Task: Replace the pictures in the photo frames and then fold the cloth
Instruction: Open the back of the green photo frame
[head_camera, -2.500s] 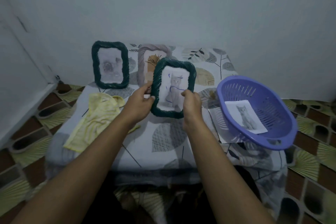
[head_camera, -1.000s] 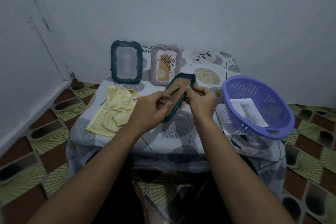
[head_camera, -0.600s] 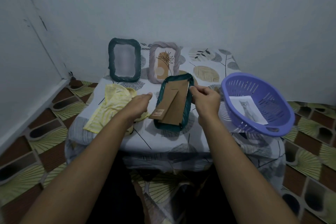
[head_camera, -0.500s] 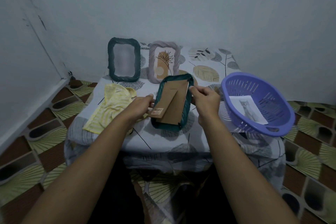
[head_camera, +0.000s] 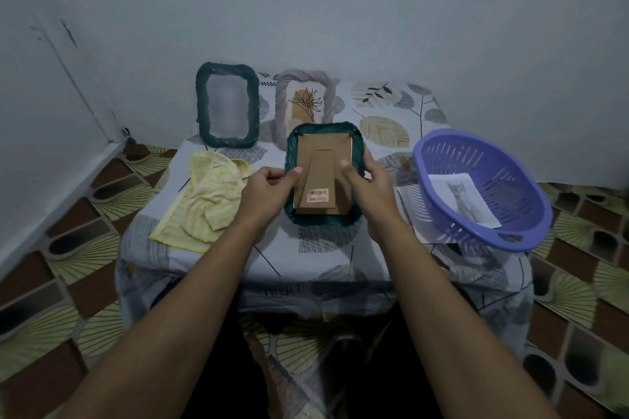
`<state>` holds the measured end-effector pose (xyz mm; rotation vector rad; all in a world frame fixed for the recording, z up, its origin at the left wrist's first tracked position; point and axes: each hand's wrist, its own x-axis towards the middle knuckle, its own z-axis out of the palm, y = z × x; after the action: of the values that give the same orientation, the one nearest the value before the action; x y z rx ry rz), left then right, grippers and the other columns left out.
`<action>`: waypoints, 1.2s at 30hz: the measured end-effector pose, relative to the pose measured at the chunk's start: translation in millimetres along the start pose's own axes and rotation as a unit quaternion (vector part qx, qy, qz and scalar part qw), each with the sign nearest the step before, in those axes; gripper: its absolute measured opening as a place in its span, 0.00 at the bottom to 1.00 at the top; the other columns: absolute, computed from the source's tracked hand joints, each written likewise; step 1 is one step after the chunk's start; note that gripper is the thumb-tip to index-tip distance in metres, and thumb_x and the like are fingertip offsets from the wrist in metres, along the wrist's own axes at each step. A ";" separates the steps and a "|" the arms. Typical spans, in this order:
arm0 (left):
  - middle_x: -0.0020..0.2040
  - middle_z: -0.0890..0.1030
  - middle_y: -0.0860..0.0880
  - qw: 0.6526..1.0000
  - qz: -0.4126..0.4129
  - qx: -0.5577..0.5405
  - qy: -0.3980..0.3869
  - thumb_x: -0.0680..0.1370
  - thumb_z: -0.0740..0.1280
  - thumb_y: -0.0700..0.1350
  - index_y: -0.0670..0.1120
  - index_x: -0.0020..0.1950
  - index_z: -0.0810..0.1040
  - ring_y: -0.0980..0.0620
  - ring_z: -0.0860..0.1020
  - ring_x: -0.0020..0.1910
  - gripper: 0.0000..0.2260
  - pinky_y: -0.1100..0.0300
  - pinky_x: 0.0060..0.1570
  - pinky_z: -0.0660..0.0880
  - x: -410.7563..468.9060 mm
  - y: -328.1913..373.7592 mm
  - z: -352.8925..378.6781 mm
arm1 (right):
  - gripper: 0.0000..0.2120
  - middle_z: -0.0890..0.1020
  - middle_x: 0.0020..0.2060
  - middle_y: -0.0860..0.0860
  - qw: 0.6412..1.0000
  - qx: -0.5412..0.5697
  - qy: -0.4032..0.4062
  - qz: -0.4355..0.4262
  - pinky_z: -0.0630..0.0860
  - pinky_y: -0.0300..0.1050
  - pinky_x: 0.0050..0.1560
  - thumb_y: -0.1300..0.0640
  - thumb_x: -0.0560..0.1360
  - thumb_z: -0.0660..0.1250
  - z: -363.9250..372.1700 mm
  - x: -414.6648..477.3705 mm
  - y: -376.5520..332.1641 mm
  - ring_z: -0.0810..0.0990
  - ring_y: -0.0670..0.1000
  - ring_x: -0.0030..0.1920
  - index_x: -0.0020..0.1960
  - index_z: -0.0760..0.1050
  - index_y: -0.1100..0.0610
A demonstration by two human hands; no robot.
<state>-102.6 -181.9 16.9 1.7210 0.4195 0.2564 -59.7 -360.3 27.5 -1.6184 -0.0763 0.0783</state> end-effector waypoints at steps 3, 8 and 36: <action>0.51 0.81 0.49 1.000 -0.001 0.012 0.004 0.67 0.76 0.63 0.47 0.55 0.76 0.51 0.80 0.50 0.26 0.52 0.51 0.80 -0.6 -2.4 3.4 | 0.37 0.77 0.64 0.53 0.998 -0.058 0.012 -0.008 0.81 0.55 0.57 0.37 0.64 0.75 -1.6 2.1 9.8 0.81 0.52 0.59 0.70 0.72 0.46; 0.48 0.78 0.50 0.994 0.041 0.085 0.049 0.65 0.81 0.54 0.47 0.51 0.72 0.52 0.79 0.46 0.25 0.55 0.45 0.78 -5.6 -4.4 11.1 | 0.45 0.76 0.65 0.52 0.991 -0.123 0.044 -0.018 0.81 0.56 0.57 0.43 0.60 0.76 -4.1 1.4 18.9 0.79 0.54 0.61 0.74 0.68 0.52; 0.49 0.81 0.44 0.963 0.024 0.269 0.021 0.66 0.80 0.57 0.41 0.52 0.76 0.46 0.79 0.49 0.27 0.51 0.47 0.76 2.8 -41.9 43.1 | 0.38 0.65 0.70 0.57 0.844 -0.537 0.008 -0.008 0.56 0.55 0.71 0.30 0.75 0.59 -30.3 4.8 64.3 0.58 0.57 0.73 0.74 0.62 0.55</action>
<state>-88.7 -213.1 -32.6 2.2634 0.5101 0.2268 -51.9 -393.1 -35.2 -2.7494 -0.1332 -0.0010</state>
